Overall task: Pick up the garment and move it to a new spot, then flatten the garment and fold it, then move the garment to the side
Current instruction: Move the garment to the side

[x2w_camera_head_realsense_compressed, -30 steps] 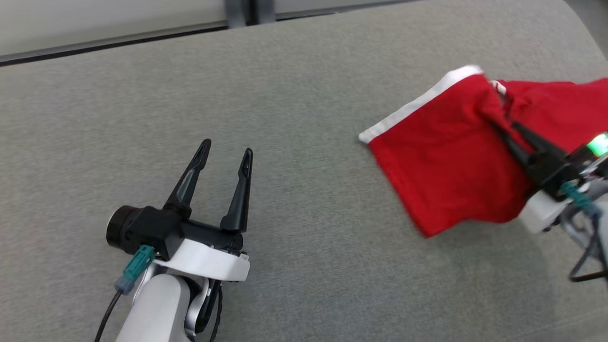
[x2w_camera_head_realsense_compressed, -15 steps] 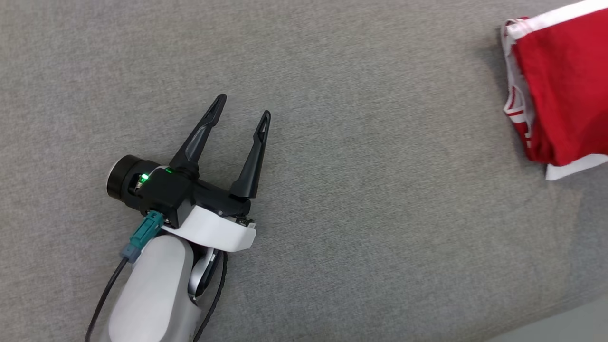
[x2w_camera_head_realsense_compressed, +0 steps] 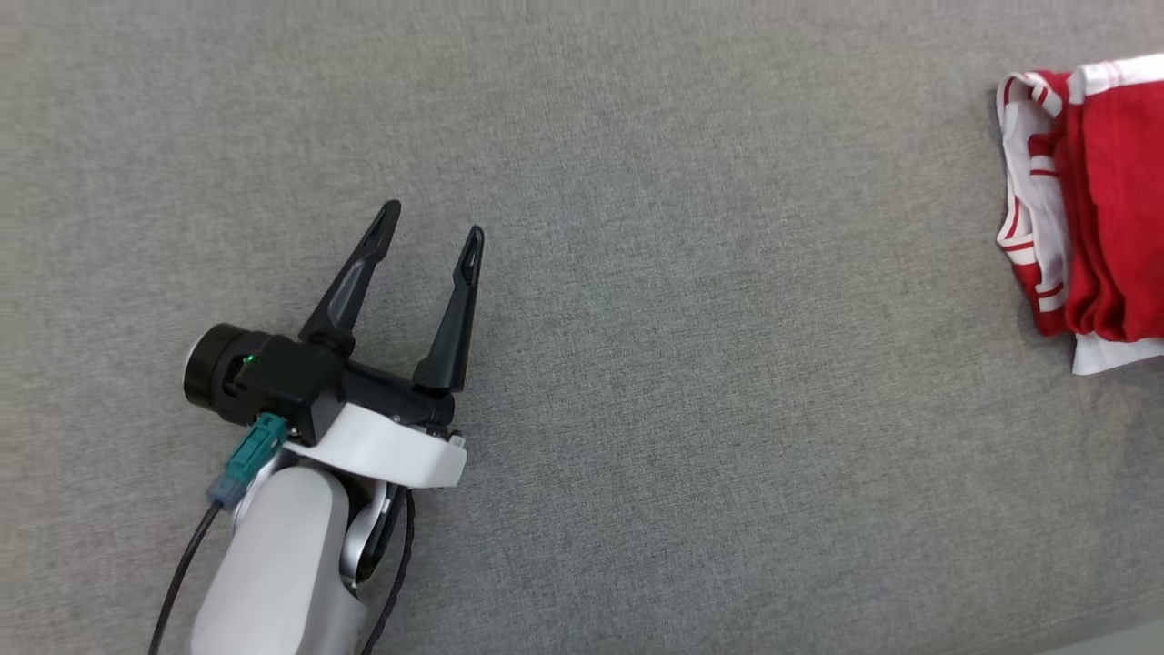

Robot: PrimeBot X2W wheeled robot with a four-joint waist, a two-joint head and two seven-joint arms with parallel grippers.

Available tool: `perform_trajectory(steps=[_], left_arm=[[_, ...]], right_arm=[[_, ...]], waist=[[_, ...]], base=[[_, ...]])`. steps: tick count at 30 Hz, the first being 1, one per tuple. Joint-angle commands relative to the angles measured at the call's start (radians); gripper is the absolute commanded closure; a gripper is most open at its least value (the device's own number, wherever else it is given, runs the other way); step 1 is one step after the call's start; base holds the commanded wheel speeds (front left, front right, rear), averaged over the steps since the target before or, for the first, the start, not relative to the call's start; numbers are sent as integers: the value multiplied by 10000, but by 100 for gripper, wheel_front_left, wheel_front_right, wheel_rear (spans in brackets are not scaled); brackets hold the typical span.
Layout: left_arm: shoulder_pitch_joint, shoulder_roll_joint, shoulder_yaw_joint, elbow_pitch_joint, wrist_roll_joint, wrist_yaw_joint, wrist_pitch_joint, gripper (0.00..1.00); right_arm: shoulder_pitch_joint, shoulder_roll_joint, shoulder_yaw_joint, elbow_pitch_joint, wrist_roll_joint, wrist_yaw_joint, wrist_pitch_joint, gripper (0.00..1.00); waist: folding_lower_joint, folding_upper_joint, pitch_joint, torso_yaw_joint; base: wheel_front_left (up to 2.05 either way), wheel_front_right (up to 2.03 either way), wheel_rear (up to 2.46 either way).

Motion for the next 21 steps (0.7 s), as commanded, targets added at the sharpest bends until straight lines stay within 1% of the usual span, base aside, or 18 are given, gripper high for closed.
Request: perform_trajectory(steps=[1, 3, 4, 10, 11, 17, 21], left_arm=[[189, 36, 114, -21, -88, 1, 2, 0], [332, 29, 175, -66, -208, 49, 3, 0], [470, 29, 207, -107, -312, 94, 3, 0], [938, 26, 277, -206, -612, 380, 2, 0], [938, 26, 277, -206, -612, 380, 2, 0], [1439, 24, 245, -216, -694, 521, 3, 0], [1798, 25, 243, -161, -800, 624, 3, 0]], right_arm=[[60, 166, -153, -126, -139, -27, -240, 0], [49, 365, -325, -325, -236, -27, -417, 0], [155, 693, -563, -566, -116, -27, -564, 0], [720, 1965, -1246, -1615, 984, -25, -958, 0], [720, 1965, -1246, -1615, 984, -25, -958, 0], [1923, 3191, -1503, -3250, 2152, -25, -1061, 0], [2901, 3948, -1665, -4136, 2459, -25, -1072, 0]], waist=[[0, 0, -585, 164], [0, 0, -946, 254], [0, 0, -1310, 380], [0, 0, -2379, 918], [0, 0, -2379, 918], [0, 0, -3073, 1541], [0, 0, -3384, 1897]], base=[[0, 0, 0], [0, 0, 0], [0, 0, 0], [0, 0, 0], [0, 0, 0], [0, 0, 0], [0, 0, 0]])
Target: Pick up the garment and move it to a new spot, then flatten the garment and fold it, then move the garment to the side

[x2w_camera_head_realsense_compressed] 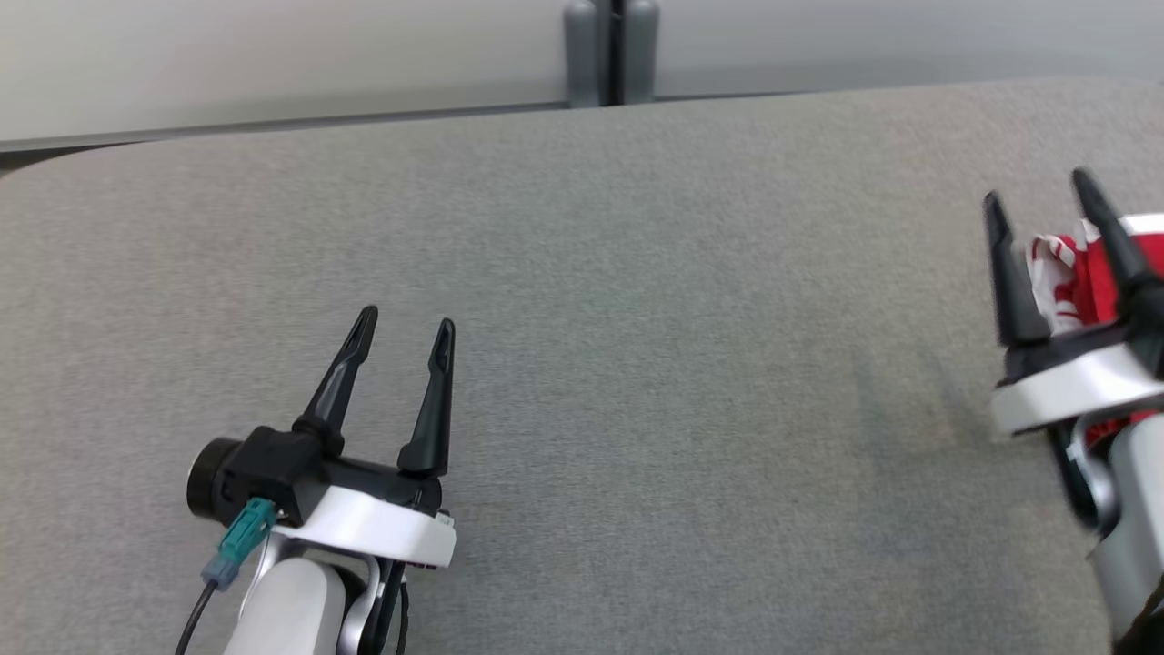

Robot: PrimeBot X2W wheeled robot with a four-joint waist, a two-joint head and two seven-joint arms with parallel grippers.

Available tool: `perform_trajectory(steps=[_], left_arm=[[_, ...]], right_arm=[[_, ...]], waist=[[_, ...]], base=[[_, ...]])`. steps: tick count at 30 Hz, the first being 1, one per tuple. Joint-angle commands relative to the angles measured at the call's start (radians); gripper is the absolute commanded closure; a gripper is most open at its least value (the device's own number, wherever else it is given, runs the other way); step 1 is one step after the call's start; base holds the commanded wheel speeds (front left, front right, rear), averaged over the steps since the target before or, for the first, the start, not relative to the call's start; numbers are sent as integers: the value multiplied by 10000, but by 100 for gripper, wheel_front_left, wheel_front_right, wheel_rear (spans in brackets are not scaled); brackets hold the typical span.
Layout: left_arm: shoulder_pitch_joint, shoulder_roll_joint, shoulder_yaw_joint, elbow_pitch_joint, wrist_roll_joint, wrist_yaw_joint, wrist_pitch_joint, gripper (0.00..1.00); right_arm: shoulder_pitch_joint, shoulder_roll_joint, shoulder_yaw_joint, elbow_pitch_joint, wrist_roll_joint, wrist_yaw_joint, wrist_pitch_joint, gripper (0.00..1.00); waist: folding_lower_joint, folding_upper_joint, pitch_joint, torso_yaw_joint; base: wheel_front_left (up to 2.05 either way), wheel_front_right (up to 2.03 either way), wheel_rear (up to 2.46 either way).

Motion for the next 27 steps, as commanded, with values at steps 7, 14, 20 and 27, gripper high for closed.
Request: perform_trajectory(steps=[7, 14, 20, 27], left_arm=[[588, 33, 113, 215, -456, 307, 2, 0], [935, 32, -45, 558, -529, 443, 2, 0], [1007, 31, -162, 473, -220, 525, 2, 0], [1131, 37, -92, 289, -184, 693, 2, 0]], right_arm=[[1669, 1328, -267, -1074, -211, -23, -58, 0], [2944, 2409, -756, -1765, -815, -23, -60, 0], [3487, 2735, -937, -2035, -995, -23, -61, 0], [3465, 2811, -850, -2023, -1061, -23, -61, 0]], waist=[[0, -1, -613, 631], [0, -1, -869, 809], [0, -1, -988, 872], [0, -1, -1012, 862]], base=[[0, 0, 0], [0, 0, 0], [0, 0, 0], [0, 0, 0]])
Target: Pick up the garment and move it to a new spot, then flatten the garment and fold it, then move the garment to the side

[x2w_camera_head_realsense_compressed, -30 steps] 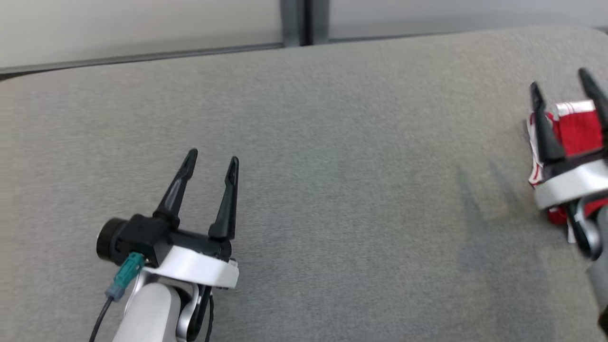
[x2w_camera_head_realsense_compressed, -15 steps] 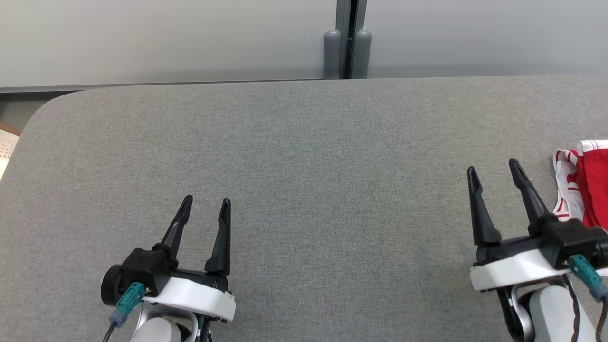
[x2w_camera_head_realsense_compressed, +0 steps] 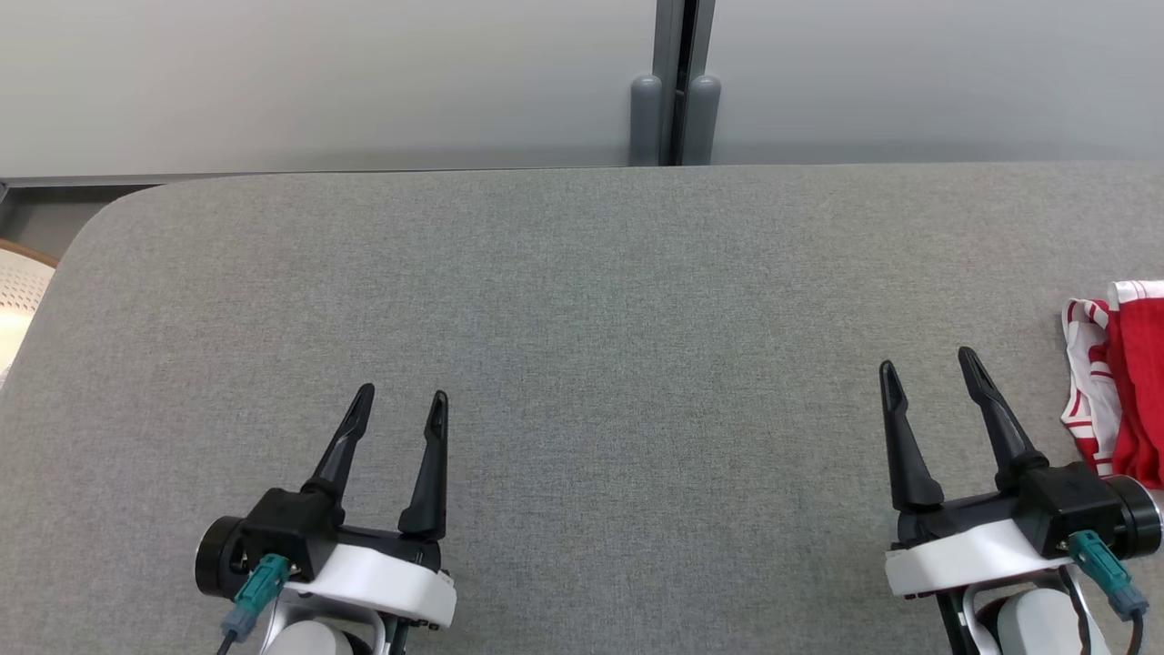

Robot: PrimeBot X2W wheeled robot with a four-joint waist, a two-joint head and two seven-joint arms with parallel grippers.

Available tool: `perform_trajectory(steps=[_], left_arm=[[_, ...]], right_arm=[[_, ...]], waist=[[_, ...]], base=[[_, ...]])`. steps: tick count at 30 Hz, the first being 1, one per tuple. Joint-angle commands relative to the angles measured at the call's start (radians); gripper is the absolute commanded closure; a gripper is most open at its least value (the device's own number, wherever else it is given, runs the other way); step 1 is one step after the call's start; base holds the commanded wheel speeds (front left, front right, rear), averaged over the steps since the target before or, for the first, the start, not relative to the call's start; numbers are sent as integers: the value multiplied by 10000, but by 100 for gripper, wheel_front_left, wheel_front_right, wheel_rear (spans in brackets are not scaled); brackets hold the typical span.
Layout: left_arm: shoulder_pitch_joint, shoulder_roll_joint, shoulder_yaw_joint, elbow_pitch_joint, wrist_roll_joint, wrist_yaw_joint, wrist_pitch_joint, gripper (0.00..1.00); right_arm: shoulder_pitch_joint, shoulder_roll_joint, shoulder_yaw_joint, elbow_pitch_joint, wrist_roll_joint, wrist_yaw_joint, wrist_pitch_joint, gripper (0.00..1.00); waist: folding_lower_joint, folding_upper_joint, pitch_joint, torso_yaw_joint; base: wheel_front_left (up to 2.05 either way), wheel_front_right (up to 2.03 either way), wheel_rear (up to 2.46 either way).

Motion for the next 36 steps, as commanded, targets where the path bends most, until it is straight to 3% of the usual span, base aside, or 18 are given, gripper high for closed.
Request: perform_trajectory(steps=[1, 30, 31, 36], left_arm=[[40, 40, 71, -15, -84, 89, 0, 0], [137, 40, 450, 147, -911, -275, 0, 0], [102, 4, 413, 145, -862, -261, 0, 100], [234, -17, 406, 329, -1255, -286, 74, 100]], right_arm=[[-24, -10, -3, -11, -8, -23, -51, 0], [37, 18, 166, 41, 223, -24, -52, 0], [-2, 29, 172, 29, 171, 0, 0, 100], [189, 36, 188, 182, 644, 0, 75, 100]], waist=[[0, 0, 2, -8], [0, 0, -81, -164], [0, 0, -82, -166], [0, 0, -101, -180]], base=[[0, 0, 0], [3, -2, -1], [0, 0, 0], [0, 0, 0]])
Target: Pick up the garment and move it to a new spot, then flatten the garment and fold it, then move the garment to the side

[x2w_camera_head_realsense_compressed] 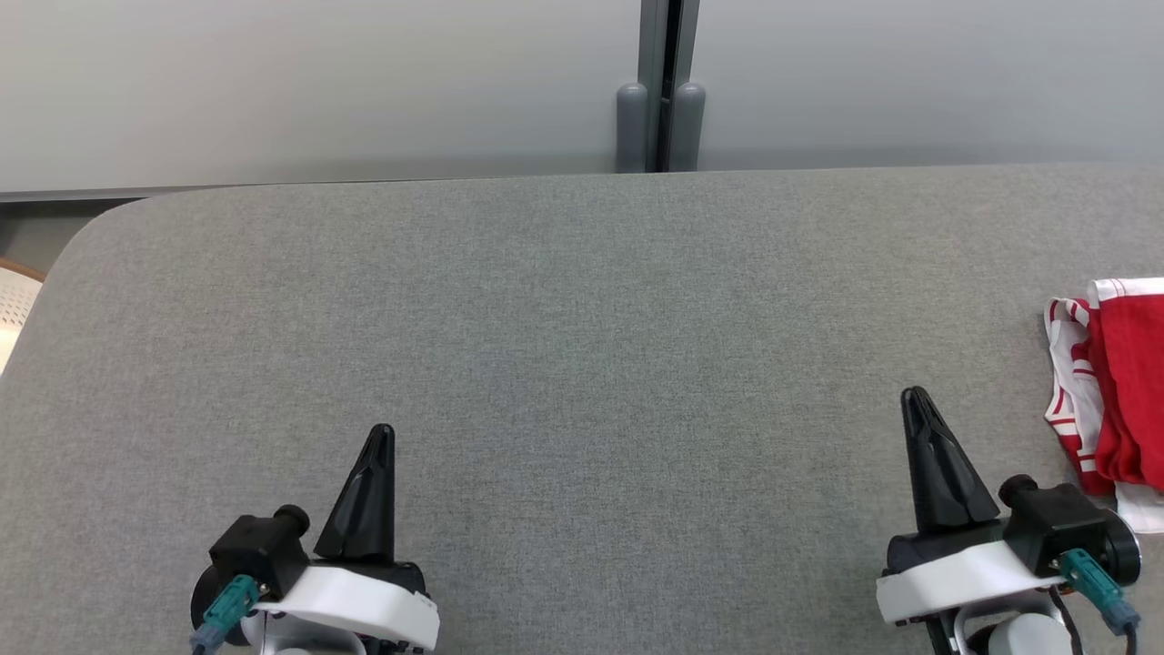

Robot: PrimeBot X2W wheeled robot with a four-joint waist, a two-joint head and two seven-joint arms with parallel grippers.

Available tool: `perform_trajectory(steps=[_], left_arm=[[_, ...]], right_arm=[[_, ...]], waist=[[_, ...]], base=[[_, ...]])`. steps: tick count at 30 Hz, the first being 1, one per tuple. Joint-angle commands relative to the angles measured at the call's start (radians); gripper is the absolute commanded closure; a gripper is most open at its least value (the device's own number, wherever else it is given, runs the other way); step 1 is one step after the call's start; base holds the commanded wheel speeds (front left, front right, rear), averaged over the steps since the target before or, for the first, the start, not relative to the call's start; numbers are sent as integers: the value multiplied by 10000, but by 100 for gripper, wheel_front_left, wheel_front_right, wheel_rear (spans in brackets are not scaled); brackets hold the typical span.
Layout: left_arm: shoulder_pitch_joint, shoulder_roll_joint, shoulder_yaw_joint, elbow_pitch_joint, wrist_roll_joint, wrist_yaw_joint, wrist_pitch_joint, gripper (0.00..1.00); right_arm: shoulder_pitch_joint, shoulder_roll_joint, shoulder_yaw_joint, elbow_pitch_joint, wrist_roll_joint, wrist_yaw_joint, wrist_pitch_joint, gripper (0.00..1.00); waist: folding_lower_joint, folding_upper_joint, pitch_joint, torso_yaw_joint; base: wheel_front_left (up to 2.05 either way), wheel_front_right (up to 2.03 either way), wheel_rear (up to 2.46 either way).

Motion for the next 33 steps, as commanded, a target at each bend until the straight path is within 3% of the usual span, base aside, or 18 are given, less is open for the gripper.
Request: perform_trajectory(steps=[1, 9, 10, 33], left_arm=[[-144, 31, 77, -190, -403, -34, 41, 100], [-199, 128, 296, -138, -1890, -134, 377, 100], [-237, 172, 421, -96, -2735, -201, 568, 100], [-338, 295, 952, -35, -5875, -443, 1327, 100]], right_arm=[[-116, -23, -19, -181, 463, -1, 60, 100], [-151, -137, -129, -104, 2286, -2, 394, 100], [-162, -183, -189, -70, 3310, -3, 577, 100], [-159, -301, -487, 12, 7109, -6, 1324, 100]], waist=[[0, 0, -9, -5], [0, 0, -70, -42], [0, 0, -108, -65], [0, 0, -274, -165]], base=[[0, 0, 0], [0, 0, 0], [0, 0, 0], [0, 0, 0]])
